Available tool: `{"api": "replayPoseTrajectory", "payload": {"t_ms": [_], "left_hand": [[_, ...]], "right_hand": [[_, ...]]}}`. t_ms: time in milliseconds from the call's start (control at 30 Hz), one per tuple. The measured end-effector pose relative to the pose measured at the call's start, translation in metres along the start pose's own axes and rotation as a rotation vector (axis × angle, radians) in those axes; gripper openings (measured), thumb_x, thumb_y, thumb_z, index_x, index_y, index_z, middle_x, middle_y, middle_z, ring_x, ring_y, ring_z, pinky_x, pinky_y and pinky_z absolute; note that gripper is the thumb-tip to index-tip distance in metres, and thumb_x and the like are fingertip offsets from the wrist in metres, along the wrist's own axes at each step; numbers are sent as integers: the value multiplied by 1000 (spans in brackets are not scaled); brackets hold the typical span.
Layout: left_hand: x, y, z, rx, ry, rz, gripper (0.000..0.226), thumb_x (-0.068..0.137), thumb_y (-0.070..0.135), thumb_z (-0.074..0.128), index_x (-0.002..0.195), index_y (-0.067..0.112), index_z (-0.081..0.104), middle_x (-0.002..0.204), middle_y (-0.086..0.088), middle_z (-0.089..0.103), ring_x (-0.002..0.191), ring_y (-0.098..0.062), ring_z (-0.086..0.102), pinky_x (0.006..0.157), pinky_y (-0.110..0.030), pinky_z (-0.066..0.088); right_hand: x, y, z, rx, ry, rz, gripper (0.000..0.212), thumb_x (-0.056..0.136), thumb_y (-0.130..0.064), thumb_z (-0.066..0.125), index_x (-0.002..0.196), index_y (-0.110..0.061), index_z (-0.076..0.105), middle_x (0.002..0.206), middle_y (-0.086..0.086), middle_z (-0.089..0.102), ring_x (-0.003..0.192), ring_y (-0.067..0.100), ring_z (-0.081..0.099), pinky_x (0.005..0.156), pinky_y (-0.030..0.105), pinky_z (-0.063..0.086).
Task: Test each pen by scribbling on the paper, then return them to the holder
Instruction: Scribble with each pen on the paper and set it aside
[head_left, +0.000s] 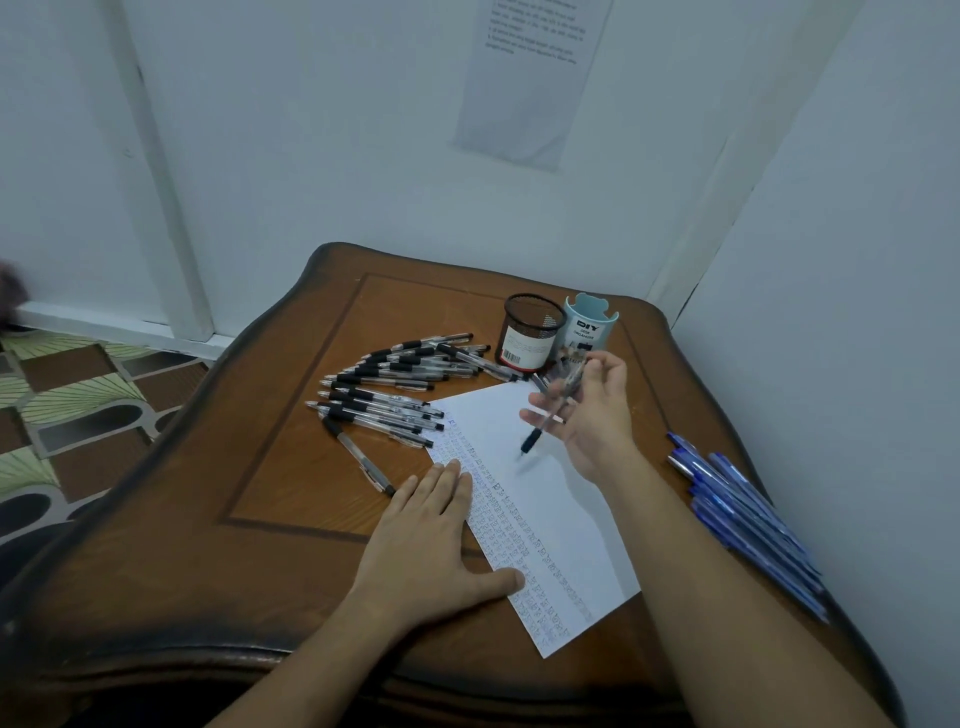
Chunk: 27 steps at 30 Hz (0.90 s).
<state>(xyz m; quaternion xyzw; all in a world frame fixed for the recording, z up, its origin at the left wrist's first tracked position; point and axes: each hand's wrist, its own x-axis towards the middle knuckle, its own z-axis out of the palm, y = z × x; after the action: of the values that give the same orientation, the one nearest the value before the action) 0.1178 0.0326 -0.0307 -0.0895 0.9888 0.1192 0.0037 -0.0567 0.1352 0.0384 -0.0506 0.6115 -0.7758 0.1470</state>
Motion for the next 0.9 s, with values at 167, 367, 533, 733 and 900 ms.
{"api": "replayPoseTrajectory", "payload": {"t_ms": [167,367,533,733,900], "left_hand": [[1,0,1,6,2,-3,119,69,95,21,157,20,-7,163,2,-16,150,-13,-13,116,-32,-15],[2,0,2,11,-4,-10,120,68,95,20,157,20,-5,163,2,-14,150,-13,-12,119,-33,-12],[2,0,4,6,14,-13,119,68,95,21,158,21,-3,164,3,-12,150,-12,-10,120,-33,-10],[2,0,3,16,19,-12,119,67,95,20,158,21,-1,164,3,-11,150,-12,-9,118,-31,-12],[2,-1,5,14,27,-4,124,61,98,13,158,21,0,164,3,-9,150,-11,-8,119,-32,-11]], "right_hand": [[-11,-4,-10,88,-43,48,19,109,-20,36,114,-28,52,76,7,46,48,10,37,38,20,30],[-28,-1,-26,36,-201,59,46,102,-2,48,137,-31,53,84,7,54,56,13,46,46,25,46],[-33,1,-30,-4,-225,111,52,102,-4,39,133,-42,56,70,1,51,48,9,28,36,17,23],[-38,5,-30,33,-257,128,31,104,-11,43,121,-34,55,63,1,44,45,9,27,36,15,22],[-46,11,-39,90,-237,125,33,106,-28,43,122,-10,65,49,2,40,53,17,42,47,27,44]]}}
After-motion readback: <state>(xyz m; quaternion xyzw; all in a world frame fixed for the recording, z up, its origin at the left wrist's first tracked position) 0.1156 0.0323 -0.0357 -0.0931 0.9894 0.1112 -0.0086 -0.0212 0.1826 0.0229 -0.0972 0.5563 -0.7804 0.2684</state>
